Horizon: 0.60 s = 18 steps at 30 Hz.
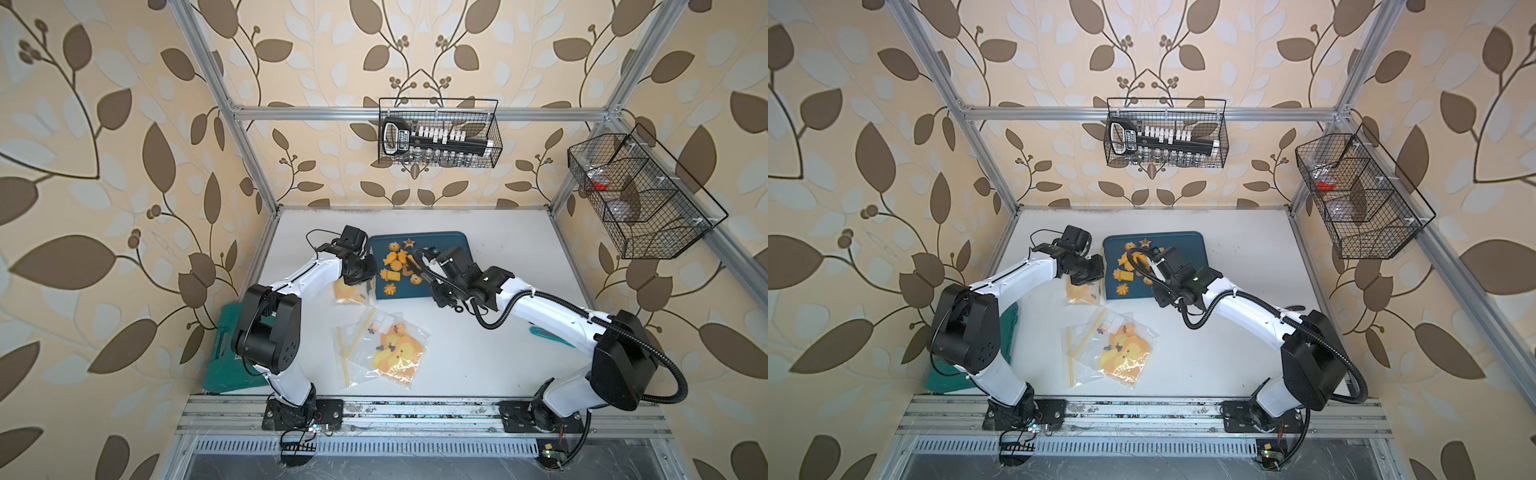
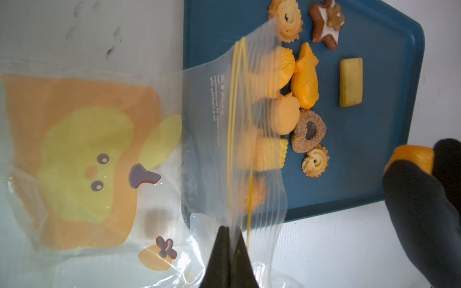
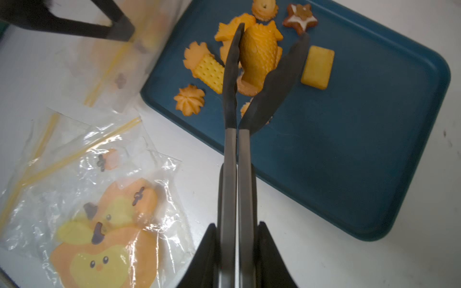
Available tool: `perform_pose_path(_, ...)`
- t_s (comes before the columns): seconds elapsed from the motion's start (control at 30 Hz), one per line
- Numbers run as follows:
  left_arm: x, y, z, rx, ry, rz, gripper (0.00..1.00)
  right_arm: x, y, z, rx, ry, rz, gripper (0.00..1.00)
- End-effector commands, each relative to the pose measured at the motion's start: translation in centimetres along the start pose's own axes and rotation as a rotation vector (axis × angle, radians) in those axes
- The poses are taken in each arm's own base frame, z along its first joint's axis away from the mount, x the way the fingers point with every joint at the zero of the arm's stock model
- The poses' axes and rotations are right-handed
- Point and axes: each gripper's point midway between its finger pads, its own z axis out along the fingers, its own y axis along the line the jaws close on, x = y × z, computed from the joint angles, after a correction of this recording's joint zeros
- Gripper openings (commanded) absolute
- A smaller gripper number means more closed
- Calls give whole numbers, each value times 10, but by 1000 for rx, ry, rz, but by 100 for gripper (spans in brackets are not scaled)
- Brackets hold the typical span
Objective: Put the cookies into a resealable bag to prevent moisture
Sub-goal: Place the cookie in the ziploc bag.
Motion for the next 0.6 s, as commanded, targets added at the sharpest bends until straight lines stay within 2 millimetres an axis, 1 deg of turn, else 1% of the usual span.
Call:
perform_pose_path(0.0,-3,-17,-4,72,16,47,0,-22,12,-5,5,-39,-71,14)
perform_pose_path(0.2,1,-24,-1,111,32,71,0,-33,37,-4,-5,-32,-137,14)
perform_pose_path(0.3,2,-26,0,116,36,80,0,-35,45,-1,-7,-27,-152,14)
perform_pose_path(0.43,5,-28,2,118,45,87,0,-37,52,0,-11,-30,-162,13)
perform_pose_path(0.57,6,-28,3,116,48,89,0,-39,55,-1,-17,-36,-166,13)
